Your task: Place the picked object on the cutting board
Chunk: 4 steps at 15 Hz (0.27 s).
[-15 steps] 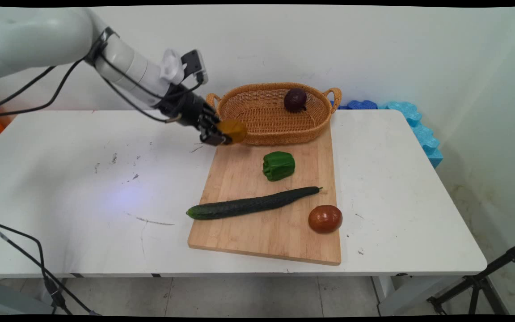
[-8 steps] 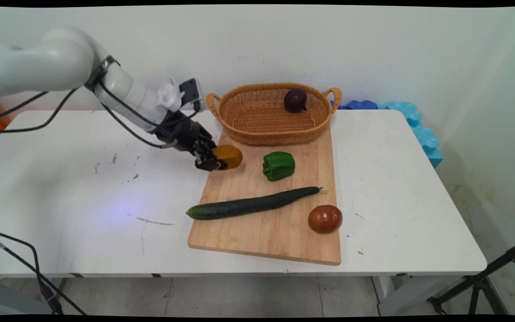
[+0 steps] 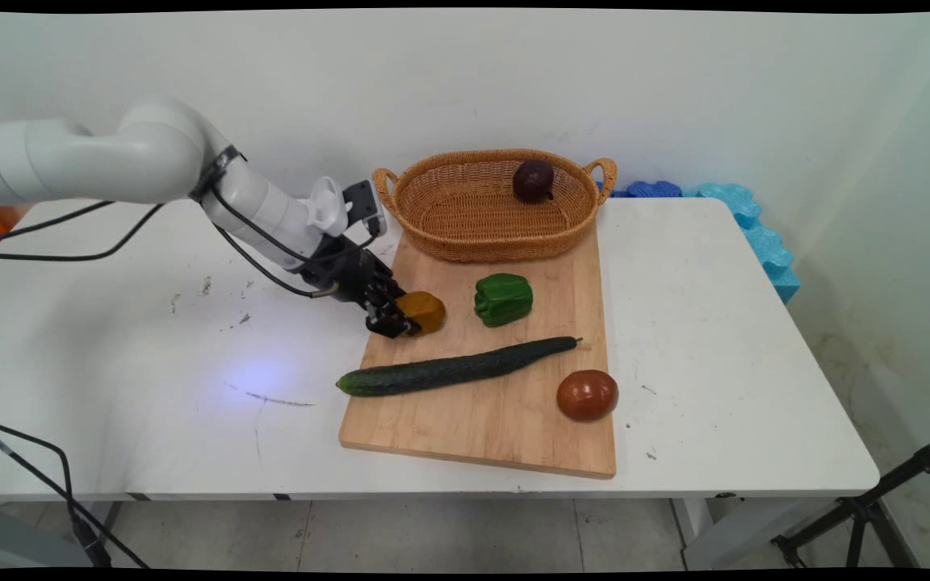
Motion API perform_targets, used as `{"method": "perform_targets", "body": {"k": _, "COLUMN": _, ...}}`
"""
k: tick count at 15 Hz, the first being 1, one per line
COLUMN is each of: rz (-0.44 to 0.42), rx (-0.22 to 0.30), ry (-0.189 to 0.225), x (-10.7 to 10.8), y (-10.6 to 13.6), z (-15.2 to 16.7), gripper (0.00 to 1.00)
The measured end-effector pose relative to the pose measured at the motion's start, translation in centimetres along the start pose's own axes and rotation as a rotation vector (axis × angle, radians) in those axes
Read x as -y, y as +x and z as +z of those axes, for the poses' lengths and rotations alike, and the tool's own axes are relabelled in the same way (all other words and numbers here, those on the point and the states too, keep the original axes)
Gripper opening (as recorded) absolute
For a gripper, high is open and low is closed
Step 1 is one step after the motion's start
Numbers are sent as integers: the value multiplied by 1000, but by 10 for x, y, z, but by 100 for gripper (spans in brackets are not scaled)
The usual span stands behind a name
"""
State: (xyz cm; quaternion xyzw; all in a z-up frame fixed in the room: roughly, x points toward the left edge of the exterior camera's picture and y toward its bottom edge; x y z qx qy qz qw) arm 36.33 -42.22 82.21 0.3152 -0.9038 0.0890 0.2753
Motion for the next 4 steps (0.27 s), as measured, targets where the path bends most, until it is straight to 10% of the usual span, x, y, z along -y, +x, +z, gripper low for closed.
{"method": "perform_targets", "body": {"k": 4, "rz": -4, "rx": -1, "ry": -4, "x": 0, "y": -3, "z": 11, "gripper": 100}}
